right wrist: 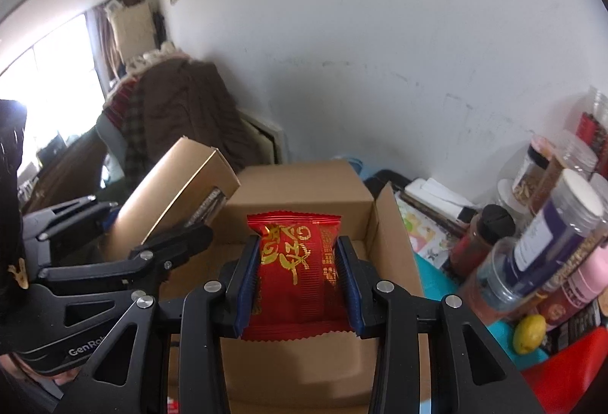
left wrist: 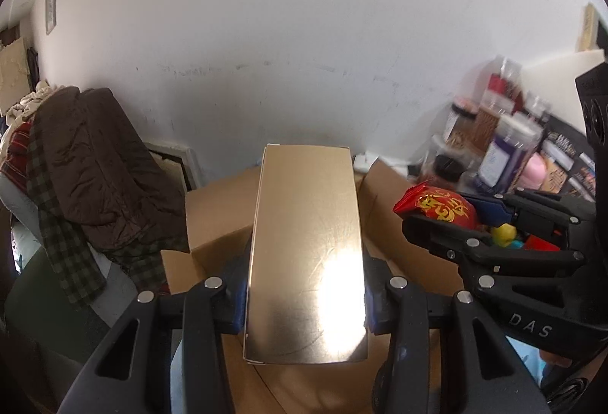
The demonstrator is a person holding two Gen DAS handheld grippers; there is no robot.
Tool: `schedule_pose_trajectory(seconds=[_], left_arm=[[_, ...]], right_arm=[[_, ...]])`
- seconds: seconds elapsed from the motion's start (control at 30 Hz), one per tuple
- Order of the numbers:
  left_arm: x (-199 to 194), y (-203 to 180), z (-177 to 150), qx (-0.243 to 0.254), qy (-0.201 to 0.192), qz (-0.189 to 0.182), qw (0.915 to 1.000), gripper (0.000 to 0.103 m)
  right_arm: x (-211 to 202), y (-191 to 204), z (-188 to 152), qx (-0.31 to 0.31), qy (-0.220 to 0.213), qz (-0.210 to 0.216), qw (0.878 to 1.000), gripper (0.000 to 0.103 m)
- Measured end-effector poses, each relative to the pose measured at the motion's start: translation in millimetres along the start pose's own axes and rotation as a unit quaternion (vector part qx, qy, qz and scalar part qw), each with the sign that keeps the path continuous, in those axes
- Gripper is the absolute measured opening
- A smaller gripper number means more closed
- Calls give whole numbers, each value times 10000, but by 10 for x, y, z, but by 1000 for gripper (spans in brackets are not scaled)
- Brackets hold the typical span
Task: Organize snacks
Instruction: 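Carry the gold box and red packet over the cardboard box with both grippers, then open both grippers to drop the gold box and red packet inside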
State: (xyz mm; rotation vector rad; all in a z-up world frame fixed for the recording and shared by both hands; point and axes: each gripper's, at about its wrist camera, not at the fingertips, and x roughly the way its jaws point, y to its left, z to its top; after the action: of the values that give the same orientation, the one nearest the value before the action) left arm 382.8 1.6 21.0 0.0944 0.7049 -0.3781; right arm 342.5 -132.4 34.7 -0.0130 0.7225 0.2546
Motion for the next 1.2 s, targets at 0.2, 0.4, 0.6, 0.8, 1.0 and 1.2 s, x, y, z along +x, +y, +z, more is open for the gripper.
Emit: schedule_pose_trajectory(seconds=[0.2,0.4,0.6,0.8,1.0,1.2], left_arm=[[365,8,-68,79,469,24,9989,44],[576,22,-152,161,820,140,9964,44],[701,-22,-228,408,1152,386,9918,44],[784,-34,-307,450,1460,412,9874,44],[811,-39,-329,433,1602,484,9850,45],[688,-80,-283,495,1389,791,9859,46]], right_arm=[[349,-92,-52,-5,395,-56,9992,39],[548,-97,-126,-145,707,-151,9973,39],[662,-89,-172,-232,1000,-143,9946,39],[750,-159,-216,-5,1307,42,9914,39],[766,-199,-258,80,1451,33,9894,40],[674,-202,-277,32,1428,-101,9897,53]])
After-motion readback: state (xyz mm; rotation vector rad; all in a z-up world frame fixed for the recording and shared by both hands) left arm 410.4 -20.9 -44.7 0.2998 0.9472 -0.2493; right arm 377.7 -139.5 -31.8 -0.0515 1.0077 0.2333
